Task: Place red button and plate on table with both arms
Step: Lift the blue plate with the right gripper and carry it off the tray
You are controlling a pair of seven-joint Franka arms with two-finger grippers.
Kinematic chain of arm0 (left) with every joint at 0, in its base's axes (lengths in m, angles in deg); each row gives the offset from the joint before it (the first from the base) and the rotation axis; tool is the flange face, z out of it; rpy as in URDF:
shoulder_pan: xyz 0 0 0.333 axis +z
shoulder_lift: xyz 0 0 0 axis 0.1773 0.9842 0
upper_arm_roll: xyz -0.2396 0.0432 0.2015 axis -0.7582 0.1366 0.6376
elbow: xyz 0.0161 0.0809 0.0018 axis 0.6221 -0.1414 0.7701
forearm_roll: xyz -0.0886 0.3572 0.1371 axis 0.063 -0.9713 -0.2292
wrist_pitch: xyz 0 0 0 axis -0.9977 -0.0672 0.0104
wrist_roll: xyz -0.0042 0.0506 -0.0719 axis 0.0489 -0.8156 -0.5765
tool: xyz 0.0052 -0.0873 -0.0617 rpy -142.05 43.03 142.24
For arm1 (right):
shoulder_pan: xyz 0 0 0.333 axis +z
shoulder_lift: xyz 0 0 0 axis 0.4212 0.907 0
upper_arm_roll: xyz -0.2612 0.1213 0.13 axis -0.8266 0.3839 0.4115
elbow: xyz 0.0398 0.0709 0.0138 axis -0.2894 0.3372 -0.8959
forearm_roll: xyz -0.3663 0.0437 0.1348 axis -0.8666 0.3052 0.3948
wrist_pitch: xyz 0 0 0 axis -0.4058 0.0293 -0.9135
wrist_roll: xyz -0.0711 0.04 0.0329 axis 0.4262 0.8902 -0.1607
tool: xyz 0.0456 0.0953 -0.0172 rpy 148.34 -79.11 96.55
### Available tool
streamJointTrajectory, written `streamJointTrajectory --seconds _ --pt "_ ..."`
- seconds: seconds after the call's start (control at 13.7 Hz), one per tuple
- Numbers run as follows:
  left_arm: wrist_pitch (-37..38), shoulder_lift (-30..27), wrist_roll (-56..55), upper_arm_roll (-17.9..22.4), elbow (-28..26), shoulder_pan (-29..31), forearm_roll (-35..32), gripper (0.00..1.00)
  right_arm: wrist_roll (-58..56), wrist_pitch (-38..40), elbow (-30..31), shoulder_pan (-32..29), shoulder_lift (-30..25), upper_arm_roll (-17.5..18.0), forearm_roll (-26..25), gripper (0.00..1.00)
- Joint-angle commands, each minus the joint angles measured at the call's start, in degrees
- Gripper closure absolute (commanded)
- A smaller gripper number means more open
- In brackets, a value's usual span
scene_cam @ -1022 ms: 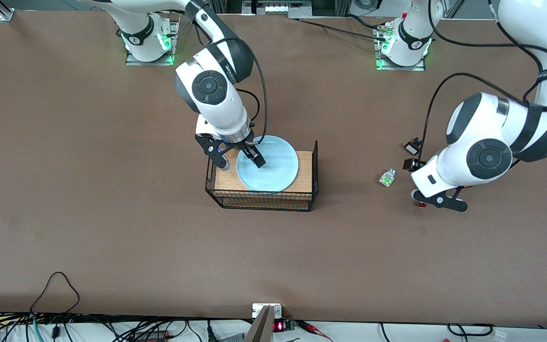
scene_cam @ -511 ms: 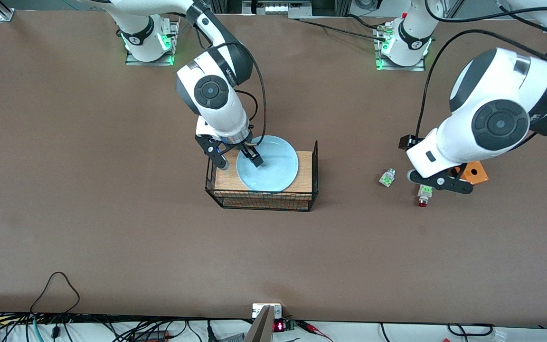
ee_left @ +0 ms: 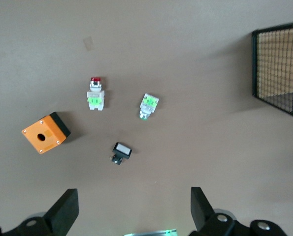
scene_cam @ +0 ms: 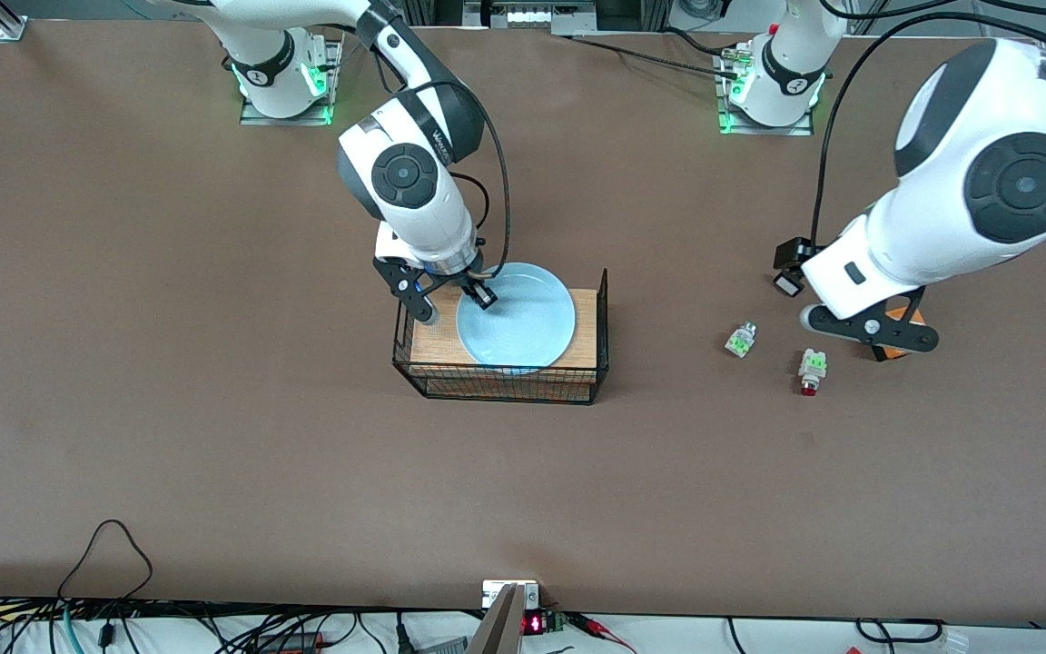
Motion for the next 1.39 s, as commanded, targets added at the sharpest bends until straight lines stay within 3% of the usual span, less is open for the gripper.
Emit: streamJointTrajectory --seconds 0.0,0.15,0.29,0.51,1.1,1.31 --pt "-11.9 -10.1 8.0 17.3 -12.7 -7.9 10.3 0.00 0.6 0.3 0.1 0.4 -0.3 -0.1 -1.1 0.84" --pt "-22.2 -15.5 10.2 22.1 -21.3 -10.2 13.0 0.00 -0.1 0.4 0.1 0.2 -0.6 -0.1 -1.1 0.93" --pt "-23.2 -17.9 10.1 24.0 -22.1 -10.5 13.2 0.00 -1.2 0.6 0.1 0.1 -1.6 -0.4 -1.1 1.00" --pt "-23.5 -21.6 10.8 28.6 -25.9 -13.4 12.7 0.00 -2.4 4.3 -0.1 -0.1 -4.6 -0.5 -0.9 1.00" --pt "-21.6 -20.1 10.8 28.7 -23.3 -12.8 8.4 0.00 -2.4 14.6 -3.9 -0.9 -16.1 -0.9 4.0 1.00" --pt "-21.4 -20.2 10.9 28.7 -23.2 -12.7 8.4 0.00 -13.5 19.7 -3.9 -3.2 -18.0 -4.4 3.8 1.00"
